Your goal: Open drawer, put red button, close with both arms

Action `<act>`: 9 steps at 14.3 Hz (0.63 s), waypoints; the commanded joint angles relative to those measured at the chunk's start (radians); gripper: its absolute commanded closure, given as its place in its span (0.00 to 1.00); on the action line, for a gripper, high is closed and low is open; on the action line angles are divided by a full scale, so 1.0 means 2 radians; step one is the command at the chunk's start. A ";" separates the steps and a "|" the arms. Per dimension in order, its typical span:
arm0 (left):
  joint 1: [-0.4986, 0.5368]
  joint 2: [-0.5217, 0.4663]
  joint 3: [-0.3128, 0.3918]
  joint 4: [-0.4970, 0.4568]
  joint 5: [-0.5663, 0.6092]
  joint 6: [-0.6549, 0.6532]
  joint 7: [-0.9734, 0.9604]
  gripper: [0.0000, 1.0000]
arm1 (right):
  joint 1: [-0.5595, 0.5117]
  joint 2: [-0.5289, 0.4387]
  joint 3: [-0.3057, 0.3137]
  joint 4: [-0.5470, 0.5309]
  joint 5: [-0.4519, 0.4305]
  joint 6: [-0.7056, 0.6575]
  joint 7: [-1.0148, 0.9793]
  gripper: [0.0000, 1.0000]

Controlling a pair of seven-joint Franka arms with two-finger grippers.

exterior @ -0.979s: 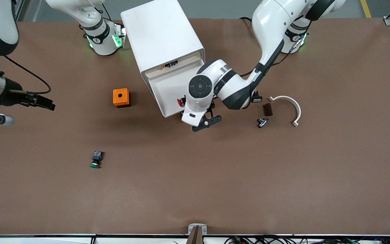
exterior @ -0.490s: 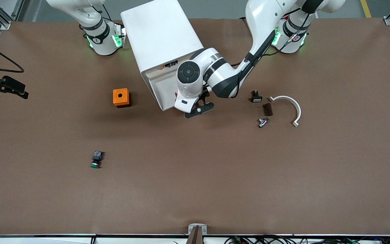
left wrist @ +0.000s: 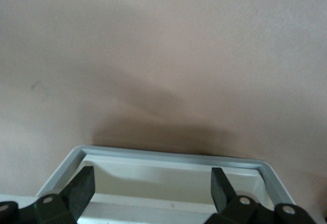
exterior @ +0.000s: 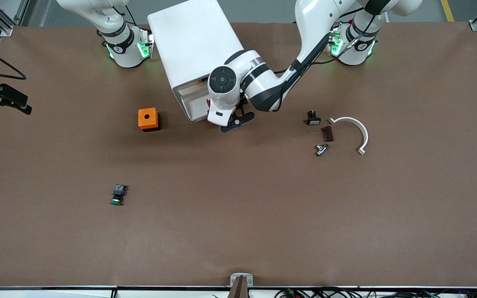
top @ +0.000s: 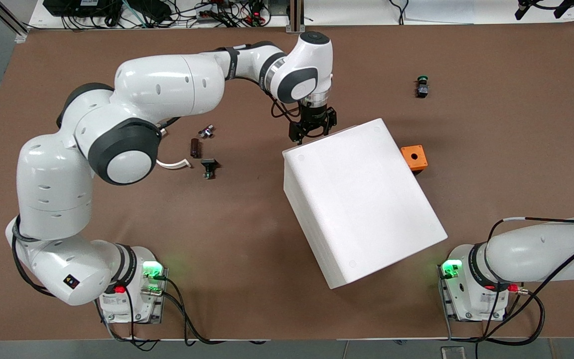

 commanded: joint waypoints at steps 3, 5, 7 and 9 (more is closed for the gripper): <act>-0.002 -0.008 -0.003 -0.016 -0.059 0.005 -0.010 0.00 | -0.005 -0.013 0.004 -0.011 -0.012 -0.001 -0.004 0.00; -0.002 -0.007 -0.003 -0.018 -0.081 0.005 -0.010 0.00 | -0.008 -0.012 0.004 -0.011 -0.012 -0.001 -0.004 0.00; -0.002 -0.006 -0.003 -0.018 -0.092 0.006 -0.006 0.00 | -0.009 -0.013 0.004 -0.010 -0.013 -0.006 -0.004 0.00; -0.002 -0.004 -0.005 -0.020 -0.097 0.006 -0.005 0.00 | -0.009 -0.013 0.004 -0.009 -0.014 -0.006 -0.004 0.00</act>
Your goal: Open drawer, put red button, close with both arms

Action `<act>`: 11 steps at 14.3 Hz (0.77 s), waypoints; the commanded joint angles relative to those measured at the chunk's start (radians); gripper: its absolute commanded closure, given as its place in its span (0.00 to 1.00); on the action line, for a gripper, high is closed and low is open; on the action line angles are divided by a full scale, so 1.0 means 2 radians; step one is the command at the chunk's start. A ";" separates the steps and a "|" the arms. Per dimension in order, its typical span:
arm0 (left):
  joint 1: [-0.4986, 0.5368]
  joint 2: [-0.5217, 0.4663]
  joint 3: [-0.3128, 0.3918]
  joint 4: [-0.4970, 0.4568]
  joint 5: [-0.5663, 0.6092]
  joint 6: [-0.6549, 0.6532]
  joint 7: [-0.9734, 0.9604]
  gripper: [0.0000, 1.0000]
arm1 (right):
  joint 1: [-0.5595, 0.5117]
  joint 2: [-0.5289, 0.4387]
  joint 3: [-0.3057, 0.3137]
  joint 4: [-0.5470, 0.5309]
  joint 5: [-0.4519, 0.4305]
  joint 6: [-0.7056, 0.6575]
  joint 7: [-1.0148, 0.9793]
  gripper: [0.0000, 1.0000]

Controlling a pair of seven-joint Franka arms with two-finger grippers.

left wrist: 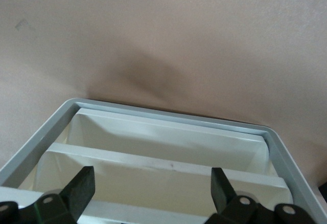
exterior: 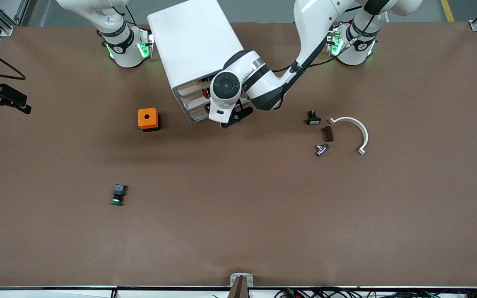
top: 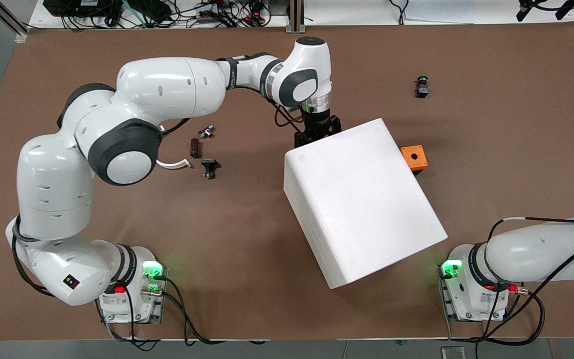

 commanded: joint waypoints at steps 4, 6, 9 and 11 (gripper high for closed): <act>0.001 -0.003 -0.004 -0.008 -0.030 0.006 -0.002 0.00 | -0.007 -0.012 0.006 -0.007 -0.010 -0.009 -0.004 0.00; 0.003 -0.002 -0.004 -0.008 -0.059 0.006 0.000 0.00 | -0.006 -0.012 0.007 -0.007 -0.022 -0.009 -0.004 0.00; 0.005 -0.002 -0.004 -0.008 -0.077 0.006 0.001 0.00 | -0.006 -0.012 0.008 -0.004 -0.028 -0.007 -0.004 0.00; 0.005 -0.001 -0.004 -0.008 -0.079 0.006 0.002 0.00 | -0.006 -0.012 0.008 -0.004 -0.028 -0.007 -0.004 0.00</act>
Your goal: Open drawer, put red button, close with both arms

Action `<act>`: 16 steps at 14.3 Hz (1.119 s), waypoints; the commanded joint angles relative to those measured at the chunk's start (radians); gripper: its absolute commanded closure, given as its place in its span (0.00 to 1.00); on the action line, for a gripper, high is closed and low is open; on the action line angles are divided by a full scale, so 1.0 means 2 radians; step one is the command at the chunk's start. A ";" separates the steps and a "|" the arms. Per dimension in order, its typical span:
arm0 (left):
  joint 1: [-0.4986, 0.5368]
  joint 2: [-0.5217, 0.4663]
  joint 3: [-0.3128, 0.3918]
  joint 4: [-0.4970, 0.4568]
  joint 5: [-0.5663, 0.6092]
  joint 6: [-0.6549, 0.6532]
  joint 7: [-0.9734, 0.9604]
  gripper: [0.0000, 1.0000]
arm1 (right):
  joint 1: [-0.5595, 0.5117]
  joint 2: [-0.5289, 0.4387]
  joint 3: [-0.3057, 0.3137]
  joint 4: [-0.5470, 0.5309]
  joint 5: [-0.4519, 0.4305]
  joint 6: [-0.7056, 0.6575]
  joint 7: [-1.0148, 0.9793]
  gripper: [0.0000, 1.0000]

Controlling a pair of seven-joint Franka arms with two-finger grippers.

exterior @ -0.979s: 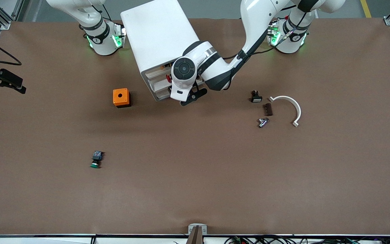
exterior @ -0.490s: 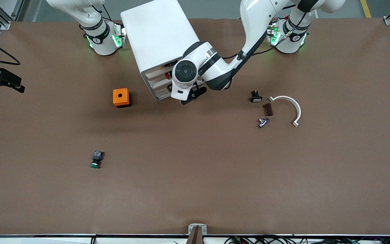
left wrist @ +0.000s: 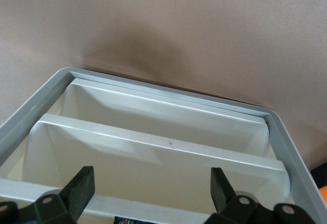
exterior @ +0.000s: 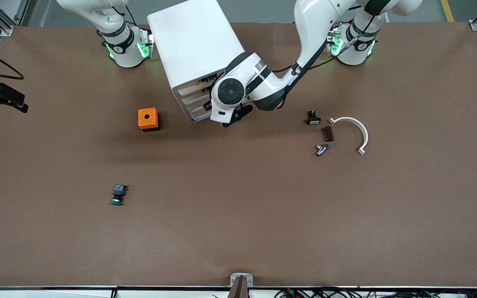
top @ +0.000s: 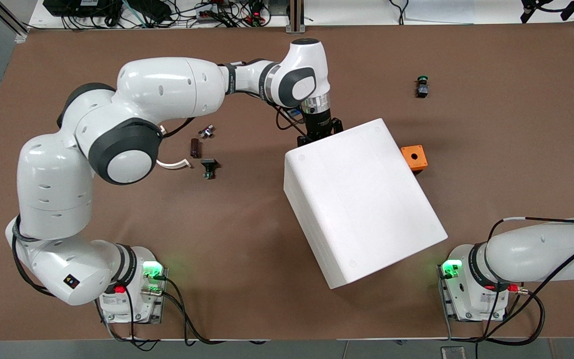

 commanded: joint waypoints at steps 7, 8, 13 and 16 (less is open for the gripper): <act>0.026 -0.020 0.010 0.004 -0.005 0.004 0.006 0.00 | -0.004 -0.018 0.008 -0.005 0.003 0.000 -0.004 0.00; 0.027 -0.028 0.020 0.004 0.011 0.004 0.006 0.00 | -0.004 -0.018 0.008 -0.005 0.003 -0.001 -0.004 0.00; 0.079 -0.050 0.046 0.050 0.097 -0.047 0.018 0.00 | -0.007 -0.018 0.005 -0.007 0.003 -0.002 -0.004 0.00; 0.112 -0.100 0.047 0.050 0.123 -0.100 0.090 0.00 | -0.007 -0.018 0.004 -0.006 0.004 -0.001 -0.004 0.00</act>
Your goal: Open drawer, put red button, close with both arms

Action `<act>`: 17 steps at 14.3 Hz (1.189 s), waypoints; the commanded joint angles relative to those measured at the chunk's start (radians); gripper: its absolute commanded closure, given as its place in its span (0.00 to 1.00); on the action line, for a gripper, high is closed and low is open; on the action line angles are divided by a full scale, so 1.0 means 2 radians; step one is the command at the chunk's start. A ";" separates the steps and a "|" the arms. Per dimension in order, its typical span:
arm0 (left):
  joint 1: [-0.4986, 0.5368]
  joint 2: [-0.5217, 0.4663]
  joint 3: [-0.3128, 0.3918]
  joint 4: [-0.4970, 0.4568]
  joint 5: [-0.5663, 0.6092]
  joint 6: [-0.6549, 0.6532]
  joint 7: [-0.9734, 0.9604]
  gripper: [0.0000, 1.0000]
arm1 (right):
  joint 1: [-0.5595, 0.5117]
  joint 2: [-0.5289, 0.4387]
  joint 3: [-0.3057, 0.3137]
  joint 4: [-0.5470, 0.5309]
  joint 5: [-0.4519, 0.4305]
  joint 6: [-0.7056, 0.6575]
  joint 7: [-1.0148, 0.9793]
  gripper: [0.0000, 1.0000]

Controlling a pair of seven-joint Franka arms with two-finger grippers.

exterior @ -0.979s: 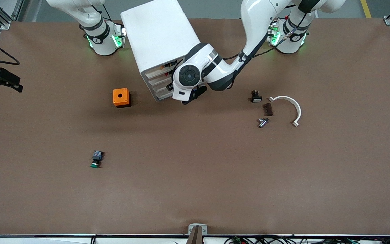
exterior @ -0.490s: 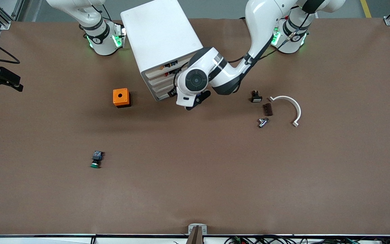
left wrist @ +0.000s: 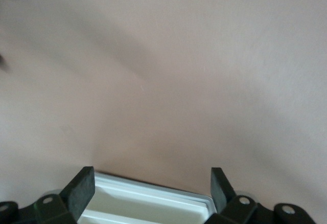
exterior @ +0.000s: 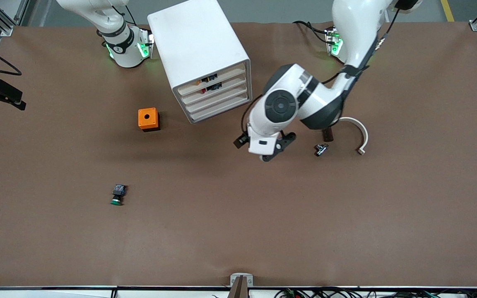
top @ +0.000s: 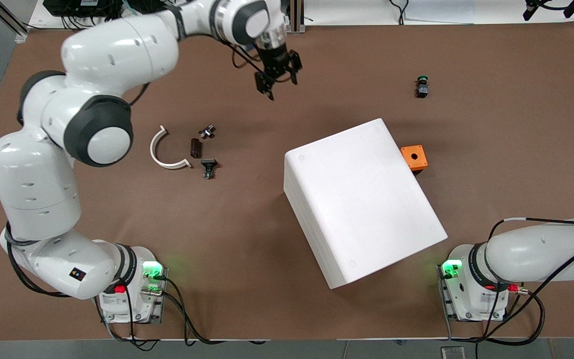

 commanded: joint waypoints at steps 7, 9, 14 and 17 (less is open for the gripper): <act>0.120 -0.134 -0.001 -0.010 0.025 -0.186 0.228 0.00 | -0.038 -0.011 0.010 -0.008 0.048 -0.003 -0.019 0.00; 0.150 -0.157 0.000 -0.012 0.027 -0.226 0.296 0.00 | -0.048 -0.014 0.024 -0.008 0.048 -0.003 -0.014 0.00; 0.225 -0.224 0.014 -0.034 0.034 -0.284 0.495 0.00 | -0.056 -0.014 0.037 -0.008 0.041 -0.003 -0.013 0.00; 0.218 -0.283 0.069 -0.100 0.046 -0.282 0.573 0.00 | -0.056 -0.014 0.036 -0.008 0.038 -0.004 -0.013 0.00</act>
